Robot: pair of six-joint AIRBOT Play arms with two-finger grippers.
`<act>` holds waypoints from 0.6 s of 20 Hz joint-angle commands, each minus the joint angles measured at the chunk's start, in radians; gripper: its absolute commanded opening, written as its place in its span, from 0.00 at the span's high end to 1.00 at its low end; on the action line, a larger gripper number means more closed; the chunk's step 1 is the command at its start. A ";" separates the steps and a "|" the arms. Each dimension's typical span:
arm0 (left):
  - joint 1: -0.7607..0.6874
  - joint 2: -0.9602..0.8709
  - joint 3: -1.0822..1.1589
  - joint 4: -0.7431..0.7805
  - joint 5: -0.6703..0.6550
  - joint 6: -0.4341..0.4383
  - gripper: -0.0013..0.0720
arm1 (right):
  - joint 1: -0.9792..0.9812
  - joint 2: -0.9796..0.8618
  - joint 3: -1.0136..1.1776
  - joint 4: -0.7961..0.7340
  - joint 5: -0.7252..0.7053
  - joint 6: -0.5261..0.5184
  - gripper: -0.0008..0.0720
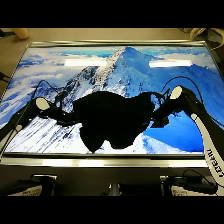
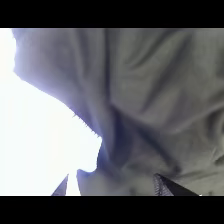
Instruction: Fold the shirts.
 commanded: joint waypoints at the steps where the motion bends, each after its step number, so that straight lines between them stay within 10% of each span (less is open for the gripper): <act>1: -0.053 -0.047 -0.044 -0.104 0.128 0.013 0.20 | 0.000 0.004 -0.122 0.087 -0.031 -0.018 0.20; 5: -0.056 -0.077 -0.043 -0.114 0.178 0.010 0.95 | 0.016 0.004 -0.238 0.186 -0.067 -0.071 0.15; 12: -0.050 0.013 -0.026 -0.106 0.166 0.040 0.95 | 0.267 -0.006 -0.316 0.331 -0.363 -0.046 0.15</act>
